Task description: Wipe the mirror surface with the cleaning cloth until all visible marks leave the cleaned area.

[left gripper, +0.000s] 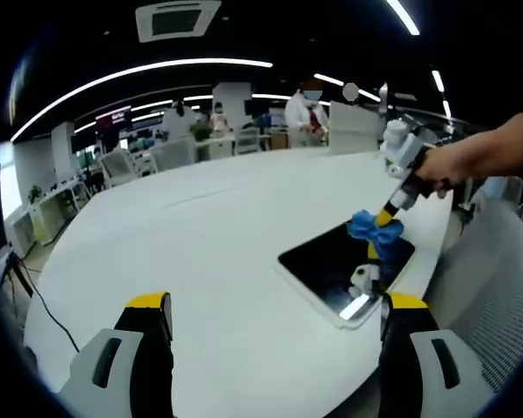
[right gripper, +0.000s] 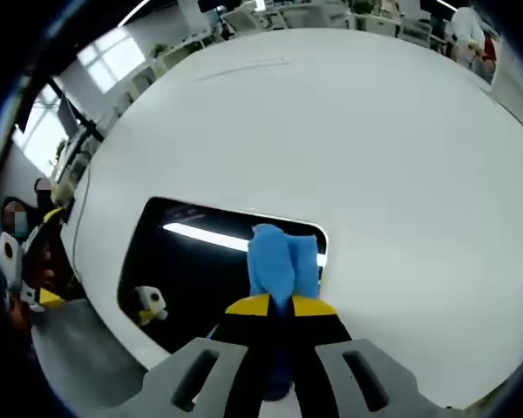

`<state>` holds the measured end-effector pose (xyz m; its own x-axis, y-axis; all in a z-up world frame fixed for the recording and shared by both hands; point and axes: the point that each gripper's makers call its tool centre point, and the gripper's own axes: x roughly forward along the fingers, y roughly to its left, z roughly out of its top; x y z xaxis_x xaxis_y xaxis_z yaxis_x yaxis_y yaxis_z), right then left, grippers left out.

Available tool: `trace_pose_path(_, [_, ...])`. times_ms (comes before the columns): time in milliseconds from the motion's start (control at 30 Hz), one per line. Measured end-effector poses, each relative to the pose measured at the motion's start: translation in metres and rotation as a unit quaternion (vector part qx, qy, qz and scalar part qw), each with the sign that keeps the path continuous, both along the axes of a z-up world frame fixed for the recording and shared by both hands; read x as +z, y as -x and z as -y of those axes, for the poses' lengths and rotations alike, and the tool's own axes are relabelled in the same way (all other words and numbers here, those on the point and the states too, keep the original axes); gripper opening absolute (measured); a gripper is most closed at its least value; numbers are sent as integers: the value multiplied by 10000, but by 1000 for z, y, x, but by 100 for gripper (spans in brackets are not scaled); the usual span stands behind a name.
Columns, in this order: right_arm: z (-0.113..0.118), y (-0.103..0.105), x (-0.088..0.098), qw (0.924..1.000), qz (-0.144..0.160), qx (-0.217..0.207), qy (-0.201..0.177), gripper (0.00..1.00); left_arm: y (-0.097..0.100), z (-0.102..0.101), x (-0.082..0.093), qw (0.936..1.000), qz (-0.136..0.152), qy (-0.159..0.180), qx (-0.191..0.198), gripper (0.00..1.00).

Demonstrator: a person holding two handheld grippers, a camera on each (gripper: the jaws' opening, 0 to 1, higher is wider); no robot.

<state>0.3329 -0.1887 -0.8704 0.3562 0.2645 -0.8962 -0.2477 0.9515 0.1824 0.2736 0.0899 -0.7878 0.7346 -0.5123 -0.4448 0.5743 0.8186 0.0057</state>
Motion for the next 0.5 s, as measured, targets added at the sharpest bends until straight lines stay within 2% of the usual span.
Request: trace_pose_path(500, [2, -25, -1, 10000, 42, -43, 11, 1, 0, -1, -1, 10000, -27, -43, -2, 100])
